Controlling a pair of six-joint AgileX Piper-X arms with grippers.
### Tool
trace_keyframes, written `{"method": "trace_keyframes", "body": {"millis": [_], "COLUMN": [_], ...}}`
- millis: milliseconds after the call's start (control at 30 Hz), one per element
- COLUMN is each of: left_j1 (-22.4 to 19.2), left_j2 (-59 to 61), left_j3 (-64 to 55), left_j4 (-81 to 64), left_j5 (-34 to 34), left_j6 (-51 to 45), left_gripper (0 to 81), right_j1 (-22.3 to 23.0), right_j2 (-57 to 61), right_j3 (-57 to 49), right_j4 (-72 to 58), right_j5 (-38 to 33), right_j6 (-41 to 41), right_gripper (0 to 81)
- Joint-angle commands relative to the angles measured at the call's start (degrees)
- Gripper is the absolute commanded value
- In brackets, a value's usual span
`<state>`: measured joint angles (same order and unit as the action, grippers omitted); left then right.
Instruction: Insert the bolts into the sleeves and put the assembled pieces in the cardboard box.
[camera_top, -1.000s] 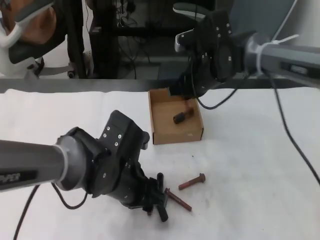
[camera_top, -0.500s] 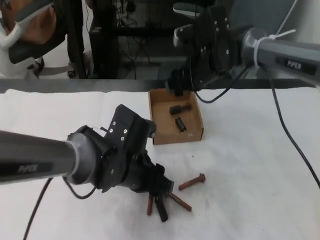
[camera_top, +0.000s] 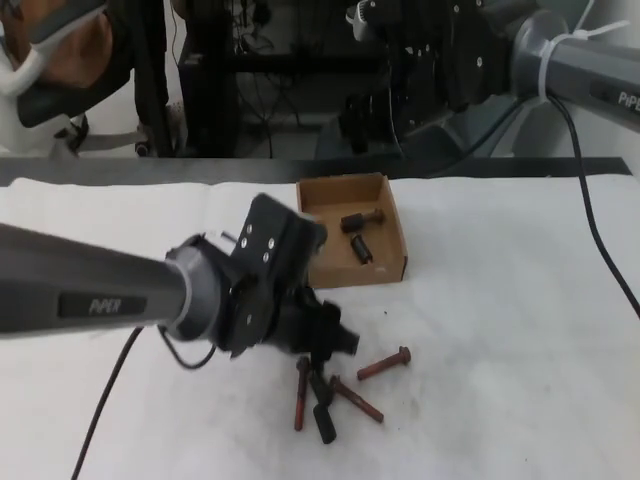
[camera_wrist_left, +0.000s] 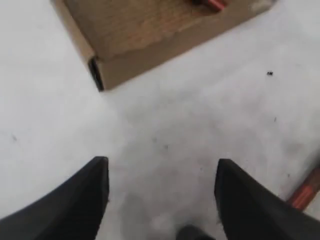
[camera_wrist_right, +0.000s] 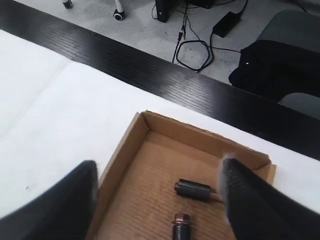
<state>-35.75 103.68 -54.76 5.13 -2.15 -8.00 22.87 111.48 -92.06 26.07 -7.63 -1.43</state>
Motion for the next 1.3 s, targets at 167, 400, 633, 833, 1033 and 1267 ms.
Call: {"method": "trace_keyframes", "body": {"millis": [167,400,633,833,1033,1267], "left_j1": [-0.2,-0.4,-0.4,-0.2,-0.1,-1.0], "left_j2": [-0.1,-0.1,-0.4,-3.9,-6.6,-3.6], "left_j3": [-4.3,-3.9,-3.9,-3.9,-4.5,-3.8], "left_j4": [14.7,19.8,20.9,23.0,31.7,21.4], "left_j5": [-1.1,2.2,2.2,2.7,2.2,1.4], "left_j6": [0.4,-3.2,-0.4,0.4,-7.5,-8.8], "left_gripper": [48.2,48.2,48.2,48.2,48.2,48.2], "right_j1": [-0.1,-0.1,-0.1,-0.1,-0.1,-0.1], "right_j2": [-1.0,-1.0,-1.0,-1.0,-1.0,-1.0], "right_j3": [-0.6,-0.6,-0.6,-0.6,-0.6,-0.6], "right_j4": [0.0,0.0,0.2,0.2,0.2,0.2], "right_j5": [-1.3,-1.3,-2.2,-2.2,-2.2,-5.7], "right_j6": [-0.5,-0.3,-0.3,-0.3,-0.3,-0.2], "right_gripper": [64.7,64.7,64.7,64.7,64.7,64.7]}}
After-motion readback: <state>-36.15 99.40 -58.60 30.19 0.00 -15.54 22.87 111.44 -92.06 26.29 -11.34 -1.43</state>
